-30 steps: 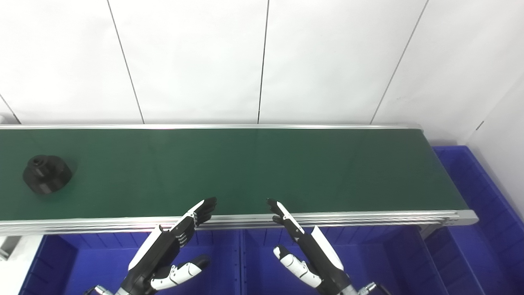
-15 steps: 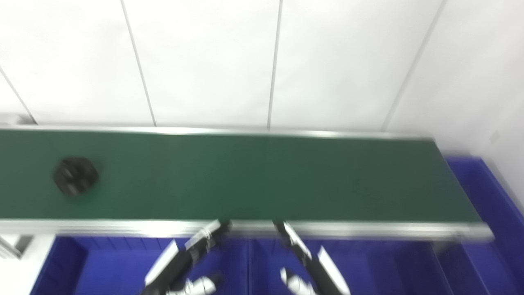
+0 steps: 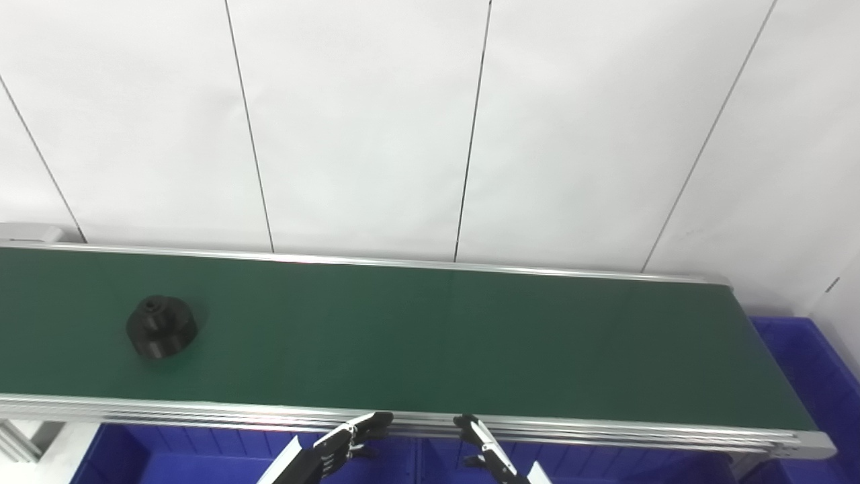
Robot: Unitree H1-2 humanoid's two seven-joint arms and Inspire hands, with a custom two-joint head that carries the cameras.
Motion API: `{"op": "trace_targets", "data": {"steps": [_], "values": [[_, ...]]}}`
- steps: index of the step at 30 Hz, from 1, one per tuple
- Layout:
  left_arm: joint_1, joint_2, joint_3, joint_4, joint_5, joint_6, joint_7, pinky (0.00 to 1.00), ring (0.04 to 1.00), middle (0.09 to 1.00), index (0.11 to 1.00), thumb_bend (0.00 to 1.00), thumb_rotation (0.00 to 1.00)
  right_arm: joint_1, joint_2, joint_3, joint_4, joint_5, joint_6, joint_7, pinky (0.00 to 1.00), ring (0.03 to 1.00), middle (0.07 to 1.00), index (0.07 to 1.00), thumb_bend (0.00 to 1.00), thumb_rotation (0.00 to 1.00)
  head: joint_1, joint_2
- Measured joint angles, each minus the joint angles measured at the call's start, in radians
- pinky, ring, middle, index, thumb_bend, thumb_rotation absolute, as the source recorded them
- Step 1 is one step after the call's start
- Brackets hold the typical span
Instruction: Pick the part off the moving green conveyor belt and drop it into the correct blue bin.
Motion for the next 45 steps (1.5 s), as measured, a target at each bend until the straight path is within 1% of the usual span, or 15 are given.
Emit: {"op": "trace_targets", "data": {"steps": [4, 6, 9, 10, 13, 15, 17, 20, 25, 30, 36, 37, 39, 41, 45], "values": [[-0.001, 0.0, -0.004, -0.001, 0.0, 0.0, 0.005, 0.79, 0.875, 0.903, 0.871, 0.41, 0.39, 0.0, -0.008, 0.002, 0.004, 0.0, 0.0, -0.003, 0.7, 0.847, 0.994, 0.966, 0.43, 0.88, -0.002, 0.012], [-0.001, 0.0, -0.006, -0.001, 0.0, 0.0, 0.006, 0.8, 0.874, 0.904, 0.872, 0.42, 0.39, 0.0, -0.007, -0.001, 0.003, 0.0, 0.0, -0.01, 0.73, 0.859, 0.981, 0.947, 0.45, 0.87, -0.002, 0.018], [-0.001, 0.0, -0.007, -0.002, 0.0, 0.0, 0.009, 0.8, 0.874, 0.904, 0.871, 0.42, 0.39, -0.01, 0.003, -0.012, -0.004, -0.002, 0.0, -0.011, 0.6, 0.762, 0.974, 0.938, 0.46, 0.83, -0.005, 0.021], [-0.001, 0.0, -0.007, -0.002, 0.0, 0.0, 0.009, 0.8, 0.874, 0.904, 0.871, 0.42, 0.39, -0.017, 0.005, -0.015, -0.01, -0.002, 0.0, -0.012, 0.61, 0.794, 0.966, 0.934, 0.45, 0.81, -0.006, 0.025], [-0.001, 0.0, -0.01, -0.002, 0.0, 0.0, 0.01, 0.8, 0.874, 0.905, 0.875, 0.43, 0.41, -0.061, 0.015, -0.026, -0.027, -0.017, 0.0, -0.025, 0.81, 0.9, 0.944, 0.92, 0.44, 0.81, -0.009, 0.025], [-0.002, 0.0, -0.012, -0.002, 0.0, 0.0, 0.01, 0.8, 0.875, 0.906, 0.878, 0.43, 0.42, -0.112, 0.021, -0.037, -0.035, -0.042, 0.0, -0.04, 0.83, 0.895, 0.92, 0.91, 0.46, 0.81, -0.014, 0.02], [-0.002, 0.0, -0.012, -0.002, 0.0, 0.0, 0.01, 0.8, 0.872, 0.902, 0.875, 0.43, 0.41, -0.169, 0.032, -0.056, -0.053, -0.074, 0.0, -0.045, 0.8, 0.868, 0.898, 0.899, 0.51, 0.78, -0.014, 0.02], [-0.002, 0.003, -0.012, -0.003, 0.0, 0.0, 0.01, 0.8, 0.875, 0.905, 0.877, 0.42, 0.41, -0.241, 0.062, -0.083, -0.059, -0.099, 0.0, -0.047, 0.75, 0.836, 0.872, 0.877, 0.56, 0.65, -0.017, 0.025], [-0.002, 0.006, -0.013, -0.018, -0.001, 0.0, 0.008, 0.8, 0.879, 0.908, 0.88, 0.42, 0.4, -0.306, 0.13, -0.091, -0.056, -0.122, 0.015, -0.039, 0.74, 0.814, 0.862, 0.863, 0.64, 0.49, -0.015, 0.031], [-0.002, 0.008, -0.015, -0.019, -0.003, 0.0, 0.005, 0.79, 0.874, 0.903, 0.879, 0.44, 0.41, -0.427, 0.169, -0.116, 0.03, -0.129, 0.037, -0.038, 0.76, 0.827, 0.863, 0.858, 0.69, 0.45, -0.005, 0.014], [0.006, 0.015, -0.011, -0.02, -0.005, -0.001, 0.001, 0.82, 0.894, 0.907, 0.88, 0.45, 0.43, -0.57, 0.225, -0.142, 0.22, -0.115, 0.037, -0.051, 0.75, 0.82, 0.862, 0.842, 0.77, 0.43, 0.002, 0.014], [0.008, 0.017, -0.011, -0.021, -0.005, -0.001, -0.001, 0.83, 0.896, 0.907, 0.88, 0.45, 0.43, -0.587, 0.234, -0.144, 0.246, -0.119, 0.037, -0.058, 0.63, 0.737, 0.863, 0.844, 0.79, 0.42, -0.002, 0.015], [0.01, 0.021, -0.011, -0.024, -0.006, -0.001, -0.003, 0.83, 0.897, 0.907, 0.88, 0.45, 0.43, -0.626, 0.248, -0.15, 0.296, -0.123, 0.04, -0.073, 0.58, 0.724, 0.865, 0.846, 0.81, 0.41, -0.003, 0.015], [0.011, 0.027, -0.007, -0.028, -0.008, -0.001, -0.003, 0.82, 0.893, 0.904, 0.879, 0.46, 0.44, -0.663, 0.254, -0.153, 0.34, -0.131, 0.041, -0.085, 0.74, 0.812, 0.864, 0.847, 0.83, 0.39, -0.005, 0.017], [0.015, 0.041, -0.006, -0.048, -0.016, -0.001, -0.004, 0.82, 0.89, 0.903, 0.877, 0.46, 0.43, -0.746, 0.265, -0.154, 0.458, -0.144, 0.04, -0.116, 0.79, 0.836, 0.86, 0.847, 0.88, 0.34, -0.005, 0.017]]}}
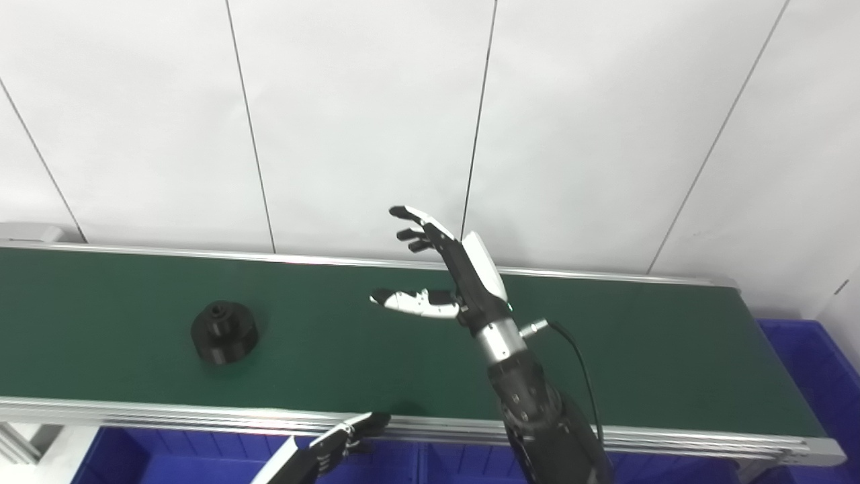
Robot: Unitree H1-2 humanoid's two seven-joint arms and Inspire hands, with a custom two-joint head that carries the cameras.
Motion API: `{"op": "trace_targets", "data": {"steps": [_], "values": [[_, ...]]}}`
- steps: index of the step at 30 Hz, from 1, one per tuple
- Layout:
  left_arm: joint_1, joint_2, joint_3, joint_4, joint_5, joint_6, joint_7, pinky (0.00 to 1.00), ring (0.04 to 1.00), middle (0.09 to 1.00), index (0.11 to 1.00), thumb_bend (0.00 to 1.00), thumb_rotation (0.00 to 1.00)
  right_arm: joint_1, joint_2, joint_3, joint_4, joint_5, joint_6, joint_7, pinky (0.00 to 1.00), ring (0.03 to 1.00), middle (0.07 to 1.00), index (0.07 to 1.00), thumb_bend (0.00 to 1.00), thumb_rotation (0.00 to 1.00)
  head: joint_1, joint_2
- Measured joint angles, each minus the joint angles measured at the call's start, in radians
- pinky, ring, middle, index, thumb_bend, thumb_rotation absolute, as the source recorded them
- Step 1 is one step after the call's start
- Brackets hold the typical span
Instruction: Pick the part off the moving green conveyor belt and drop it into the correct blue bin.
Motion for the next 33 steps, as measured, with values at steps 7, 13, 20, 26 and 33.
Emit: {"op": "trace_targets", "data": {"steps": [7, 13, 20, 26, 33], "values": [[0.011, -0.001, -0.006, -0.003, -0.01, 0.0, -0.004, 0.82, 0.893, 0.907, 0.878, 0.46, 0.42, -0.127, 0.035, 0.029, 0.207, -0.074, 0.0, -0.085, 0.76, 0.819, 0.853, 0.856, 0.93, 0.35, 0.003, 0.003], [0.019, 0.0, -0.007, -0.01, -0.01, 0.0, -0.01, 0.83, 0.895, 0.908, 0.88, 0.47, 0.43, -0.241, 0.061, 0.054, 0.457, -0.105, -0.007, -0.167, 0.74, 0.812, 0.851, 0.865, 0.93, 0.35, 0.014, 0.011], [0.038, 0.001, -0.002, -0.015, -0.01, 0.0, -0.011, 0.82, 0.89, 0.902, 0.877, 0.48, 0.43, -0.328, 0.086, 0.088, 0.695, -0.107, -0.02, -0.23, 0.73, 0.816, 0.878, 0.889, 0.93, 0.36, 0.02, 0.012], [0.047, 0.001, 0.004, -0.048, -0.009, -0.001, -0.01, 0.8, 0.875, 0.899, 0.873, 0.49, 0.44, -0.344, 0.105, 0.105, 0.787, -0.102, -0.019, -0.236, 0.76, 0.844, 0.893, 0.908, 0.95, 0.36, 0.021, 0.017], [0.061, 0.002, 0.007, -0.048, -0.009, -0.001, -0.01, 0.79, 0.874, 0.9, 0.871, 0.5, 0.4, -0.346, 0.115, 0.162, 0.821, -0.122, -0.002, -0.256, 0.78, 0.867, 0.905, 0.926, 0.98, 0.37, 0.026, 0.021]]}}
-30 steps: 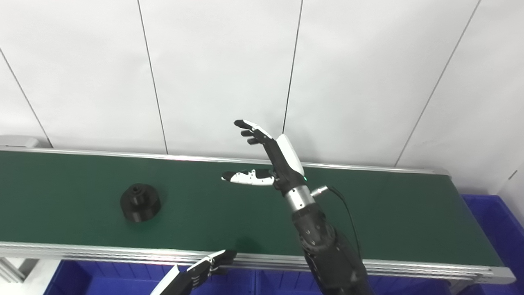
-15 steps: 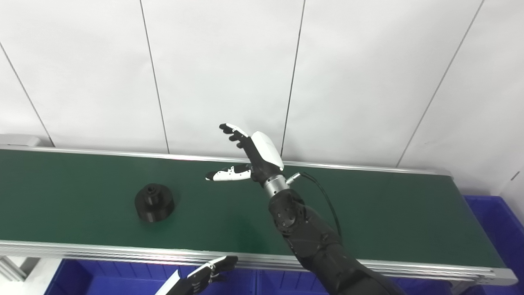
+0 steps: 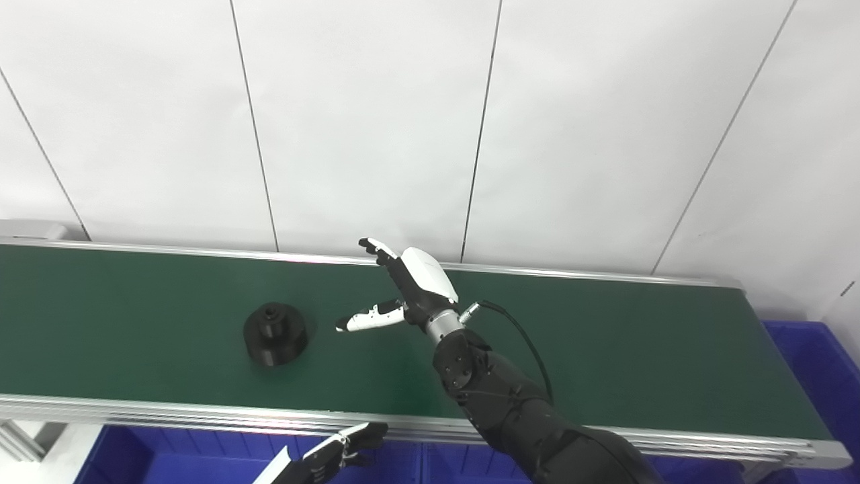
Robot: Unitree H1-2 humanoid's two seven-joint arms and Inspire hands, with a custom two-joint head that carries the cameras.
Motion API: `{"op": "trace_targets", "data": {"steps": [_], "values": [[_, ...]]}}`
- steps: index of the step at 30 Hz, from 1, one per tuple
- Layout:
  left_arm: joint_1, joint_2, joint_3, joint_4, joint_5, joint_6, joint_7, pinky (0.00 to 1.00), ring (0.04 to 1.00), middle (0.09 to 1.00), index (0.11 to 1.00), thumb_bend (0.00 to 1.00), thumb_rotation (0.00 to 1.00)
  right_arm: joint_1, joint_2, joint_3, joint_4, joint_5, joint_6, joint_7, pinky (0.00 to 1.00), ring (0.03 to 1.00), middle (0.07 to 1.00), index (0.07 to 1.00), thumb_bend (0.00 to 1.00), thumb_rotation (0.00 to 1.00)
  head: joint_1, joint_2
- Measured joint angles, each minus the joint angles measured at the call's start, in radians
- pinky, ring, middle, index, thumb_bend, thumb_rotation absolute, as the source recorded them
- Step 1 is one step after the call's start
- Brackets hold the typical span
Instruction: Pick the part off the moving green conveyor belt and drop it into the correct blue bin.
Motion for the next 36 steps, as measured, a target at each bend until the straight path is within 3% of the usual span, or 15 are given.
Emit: {"op": "trace_targets", "data": {"steps": [15, 21, 27, 36], "values": [[0.037, -0.001, 0.001, -0.031, 0.0, 0.0, 0.0, 0.79, 0.877, 0.904, 0.87, 0.51, 0.36, -0.008, 0.034, 0.057, 0.031, -0.012, 0.099, -0.011, 0.89, 0.904, 0.921, 0.937, 1.0, 0.4, 0.034, 0.006], [0.077, -0.001, 0.006, -0.071, -0.002, -0.002, 0.0, 0.78, 0.872, 0.903, 0.868, 0.5, 0.36, -0.007, 0.041, 0.112, 0.033, -0.052, 0.12, -0.024, 0.9, 0.896, 0.911, 0.936, 1.0, 0.43, 0.055, 0.018], [0.145, 0.008, 0.016, -0.126, -0.001, -0.003, 0.0, 0.78, 0.871, 0.907, 0.87, 0.5, 0.39, 0.0, 0.054, 0.133, 0.034, -0.066, 0.153, -0.036, 0.89, 0.889, 0.905, 0.932, 1.0, 0.42, 0.057, 0.038], [0.226, 0.015, 0.015, -0.167, -0.001, -0.003, 0.001, 0.8, 0.884, 0.915, 0.879, 0.5, 0.38, 0.053, 0.069, 0.138, 0.034, -0.068, 0.159, -0.051, 0.79, 0.852, 0.884, 0.905, 1.0, 0.4, 0.063, 0.075]]}}
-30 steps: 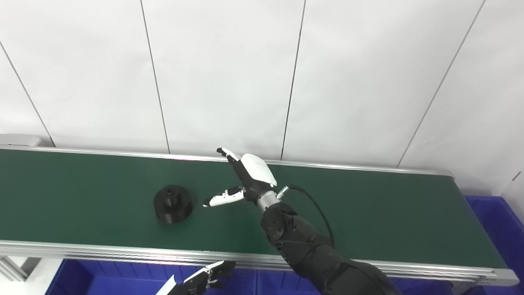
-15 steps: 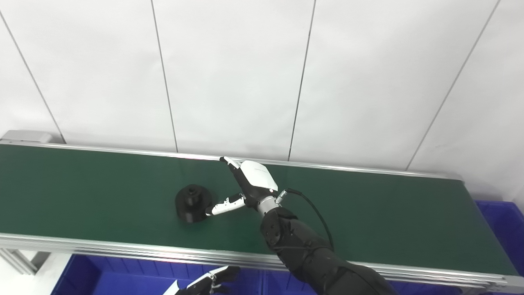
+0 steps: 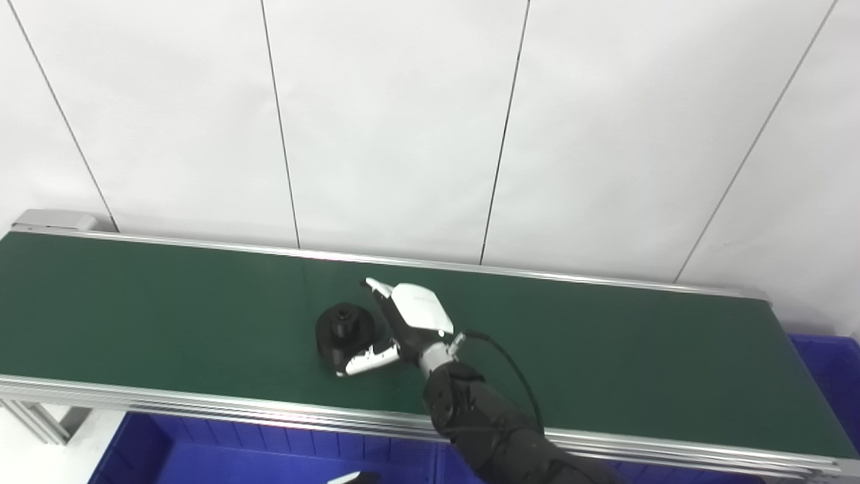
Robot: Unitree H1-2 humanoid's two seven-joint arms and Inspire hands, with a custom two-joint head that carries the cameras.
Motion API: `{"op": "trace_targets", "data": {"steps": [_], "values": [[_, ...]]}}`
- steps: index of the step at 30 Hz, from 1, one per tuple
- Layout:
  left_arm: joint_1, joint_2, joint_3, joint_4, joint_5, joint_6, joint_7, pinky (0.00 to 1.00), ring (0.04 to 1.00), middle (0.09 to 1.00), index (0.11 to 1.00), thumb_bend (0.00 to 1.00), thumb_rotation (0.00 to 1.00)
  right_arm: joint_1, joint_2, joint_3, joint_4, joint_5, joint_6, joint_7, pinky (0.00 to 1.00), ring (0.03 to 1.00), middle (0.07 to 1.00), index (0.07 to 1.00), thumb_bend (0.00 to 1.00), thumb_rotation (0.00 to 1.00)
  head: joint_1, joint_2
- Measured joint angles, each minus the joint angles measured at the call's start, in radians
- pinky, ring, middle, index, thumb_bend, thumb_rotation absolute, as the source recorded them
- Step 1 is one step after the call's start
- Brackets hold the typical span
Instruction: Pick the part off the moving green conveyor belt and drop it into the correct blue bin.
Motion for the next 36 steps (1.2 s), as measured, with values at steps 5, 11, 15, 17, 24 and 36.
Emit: {"op": "trace_targets", "data": {"steps": [5, 11, 15, 17, 24, 36], "values": [[0.023, -0.003, -0.001, -0.011, 0.0, 0.0, 0.002, 0.8, 0.88, 0.915, 0.879, 0.5, 0.39, 0.008, 0.007, 0.002, 0.0, 0.0, 0.013, -0.001, 0.75, 0.818, 0.852, 0.881, 1.0, 0.37, 0.008, 0.017], [0.029, -0.003, 0.003, -0.027, -0.024, 0.0, 0.002, 0.82, 0.894, 0.921, 0.887, 0.5, 0.39, 0.008, 0.009, 0.003, 0.0, 0.002, 0.018, -0.007, 0.72, 0.776, 0.812, 0.859, 1.0, 0.35, 0.011, 0.028], [0.029, -0.003, 0.007, -0.032, -0.041, 0.0, 0.001, 0.82, 0.892, 0.917, 0.884, 0.5, 0.37, 0.008, 0.009, 0.003, 0.001, 0.006, 0.033, -0.006, 0.72, 0.77, 0.794, 0.844, 1.0, 0.33, 0.008, 0.028], [0.028, -0.004, 0.009, -0.034, -0.045, 0.0, 0.001, 0.83, 0.895, 0.915, 0.883, 0.5, 0.37, 0.008, 0.01, 0.003, 0.001, 0.008, 0.039, -0.006, 0.68, 0.72, 0.745, 0.814, 1.0, 0.32, 0.006, 0.028], [0.029, -0.004, 0.018, -0.035, -0.076, 0.0, -0.005, 0.83, 0.892, 0.906, 0.879, 0.5, 0.35, 0.014, 0.027, 0.01, 0.004, 0.006, 0.055, -0.007, 0.62, 0.65, 0.668, 0.685, 0.98, 0.3, 0.012, 0.034], [0.05, 0.0, 0.059, -0.094, -0.021, 0.0, 0.009, 0.82, 0.885, 0.899, 0.868, 0.5, 0.35, 0.014, 0.031, 0.037, 0.001, 0.003, 0.064, -0.01, 0.44, 0.521, 0.598, 0.614, 0.86, 0.04, 0.003, 0.057]]}}
